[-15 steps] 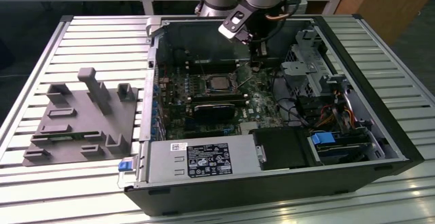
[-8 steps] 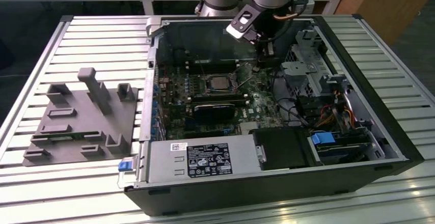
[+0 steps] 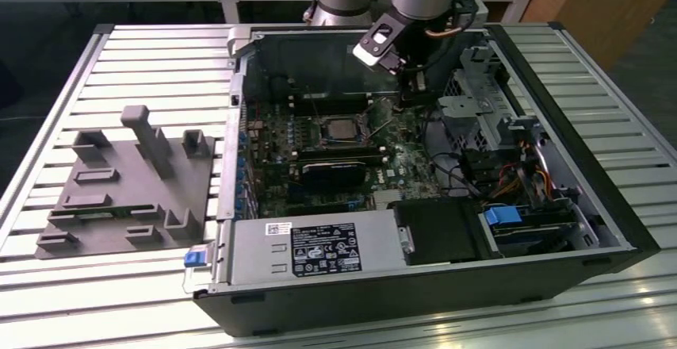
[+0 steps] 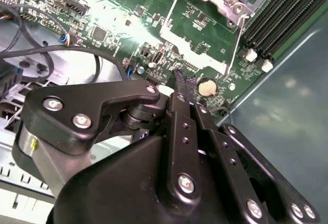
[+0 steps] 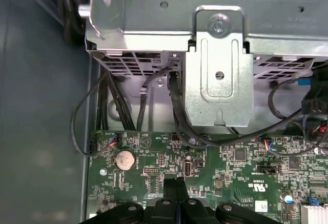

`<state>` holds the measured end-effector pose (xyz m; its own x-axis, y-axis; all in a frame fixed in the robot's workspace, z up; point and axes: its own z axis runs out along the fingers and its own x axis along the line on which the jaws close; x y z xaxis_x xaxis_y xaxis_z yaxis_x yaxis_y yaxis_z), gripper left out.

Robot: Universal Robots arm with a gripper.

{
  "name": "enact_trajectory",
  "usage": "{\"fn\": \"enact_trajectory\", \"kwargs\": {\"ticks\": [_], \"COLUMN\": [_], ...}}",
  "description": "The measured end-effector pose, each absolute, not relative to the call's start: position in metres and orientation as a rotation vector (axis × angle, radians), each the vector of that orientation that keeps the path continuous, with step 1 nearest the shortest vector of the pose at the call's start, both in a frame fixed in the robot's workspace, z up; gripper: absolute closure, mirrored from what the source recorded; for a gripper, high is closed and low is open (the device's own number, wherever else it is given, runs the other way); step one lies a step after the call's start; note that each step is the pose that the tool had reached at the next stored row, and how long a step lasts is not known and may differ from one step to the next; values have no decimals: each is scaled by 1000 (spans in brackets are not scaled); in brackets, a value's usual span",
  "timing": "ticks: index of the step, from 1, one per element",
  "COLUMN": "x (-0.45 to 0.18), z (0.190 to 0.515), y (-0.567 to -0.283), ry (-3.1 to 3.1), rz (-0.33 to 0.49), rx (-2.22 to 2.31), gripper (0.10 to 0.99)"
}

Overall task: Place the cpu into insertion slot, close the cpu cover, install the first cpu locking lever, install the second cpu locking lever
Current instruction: 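Close the cpu cover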

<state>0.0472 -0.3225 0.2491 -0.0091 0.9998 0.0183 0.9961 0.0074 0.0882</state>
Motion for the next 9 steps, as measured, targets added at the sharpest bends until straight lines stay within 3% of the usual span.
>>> {"fn": "enact_trajectory", "kwargs": {"ticks": [9], "x": [47], "z": [244], "y": [-322], "ry": [2194], "rz": [116], "rx": [2176], "gripper": [984]}}
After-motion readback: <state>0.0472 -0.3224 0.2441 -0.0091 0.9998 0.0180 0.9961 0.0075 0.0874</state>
